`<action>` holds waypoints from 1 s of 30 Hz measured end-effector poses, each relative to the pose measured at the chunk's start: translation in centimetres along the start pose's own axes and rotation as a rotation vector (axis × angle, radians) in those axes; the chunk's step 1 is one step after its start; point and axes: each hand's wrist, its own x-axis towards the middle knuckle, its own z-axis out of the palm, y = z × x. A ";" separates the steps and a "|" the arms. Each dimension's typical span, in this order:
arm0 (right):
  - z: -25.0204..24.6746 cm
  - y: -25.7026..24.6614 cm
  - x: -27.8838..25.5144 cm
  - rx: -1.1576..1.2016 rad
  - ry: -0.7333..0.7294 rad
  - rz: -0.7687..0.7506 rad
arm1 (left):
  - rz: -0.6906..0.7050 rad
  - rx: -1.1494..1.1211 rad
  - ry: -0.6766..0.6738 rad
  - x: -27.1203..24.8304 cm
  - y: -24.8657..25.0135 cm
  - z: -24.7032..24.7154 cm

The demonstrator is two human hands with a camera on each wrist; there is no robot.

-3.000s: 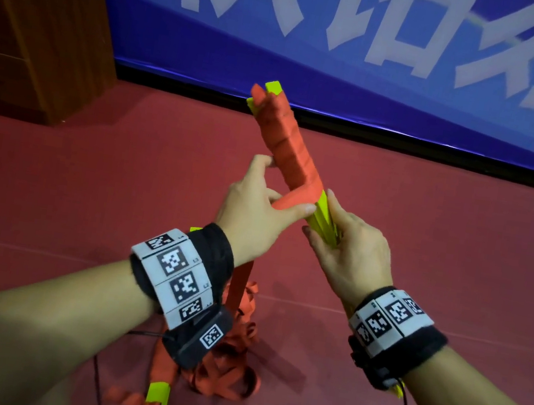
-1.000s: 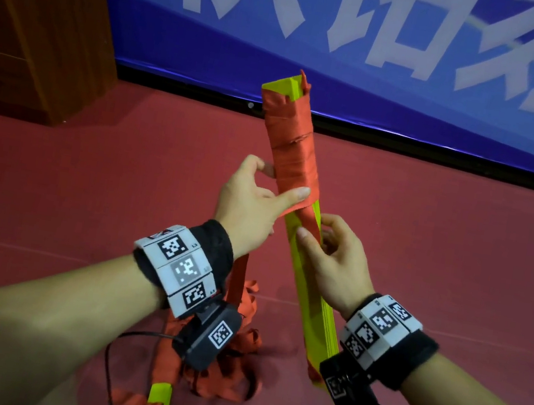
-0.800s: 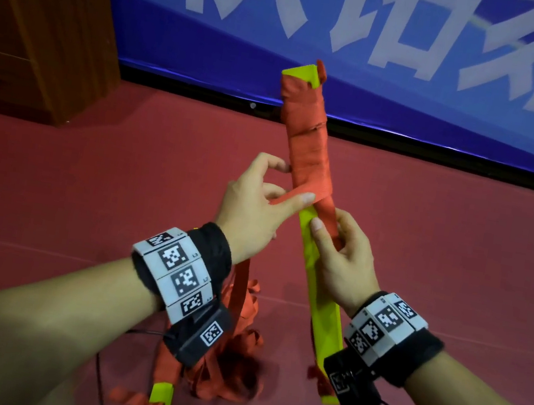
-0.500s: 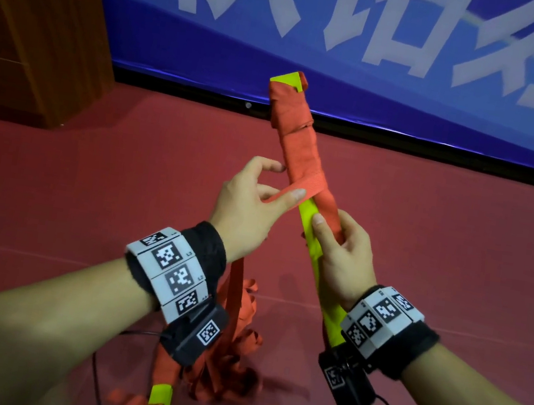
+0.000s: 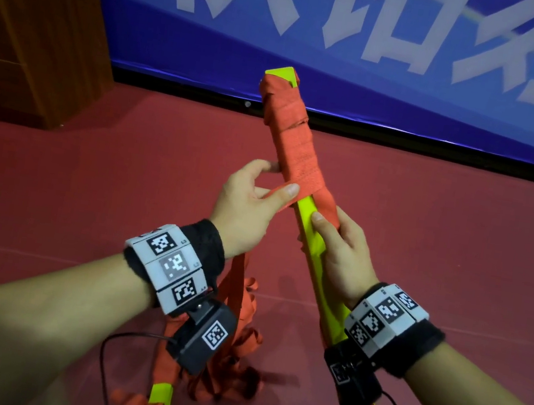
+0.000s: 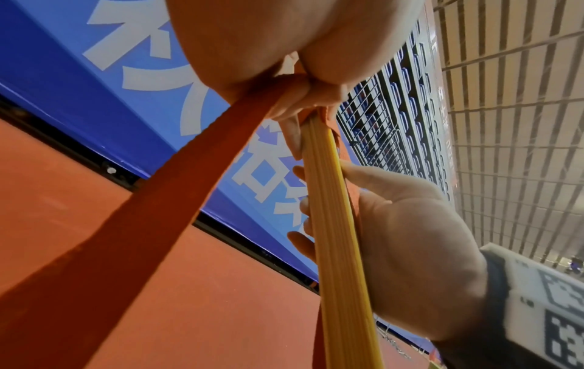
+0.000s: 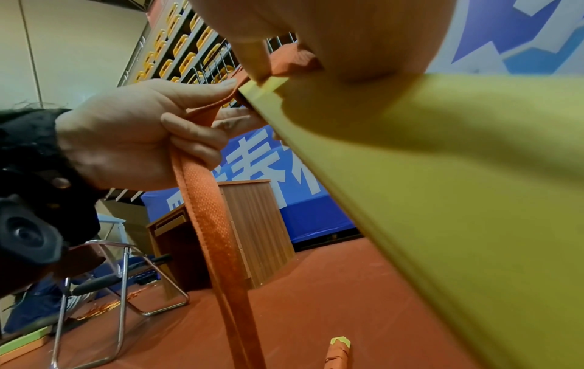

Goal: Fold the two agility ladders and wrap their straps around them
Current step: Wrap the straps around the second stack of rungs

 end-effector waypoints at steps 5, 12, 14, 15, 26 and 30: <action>-0.2 -0.3 -0.2 -0.430 -0.026 -0.014 | -0.022 -0.023 0.056 -0.2 -0.2 0.8; -0.7 -0.1 -0.1 -0.658 0.170 -0.059 | -0.046 0.018 0.127 0.1 -0.7 1.0; -0.9 0.0 -0.2 -0.729 0.188 -0.105 | -0.060 0.013 0.131 0.0 -0.6 1.0; -0.9 0.1 -0.2 -0.752 0.191 -0.130 | -0.060 0.011 0.130 0.0 -0.6 1.0; -1.8 0.8 0.1 -0.823 0.113 -0.343 | 0.066 0.156 0.103 -1.1 0.4 0.3; -1.6 0.7 0.1 -0.796 0.096 -0.312 | 0.069 0.156 0.097 -0.9 0.3 0.2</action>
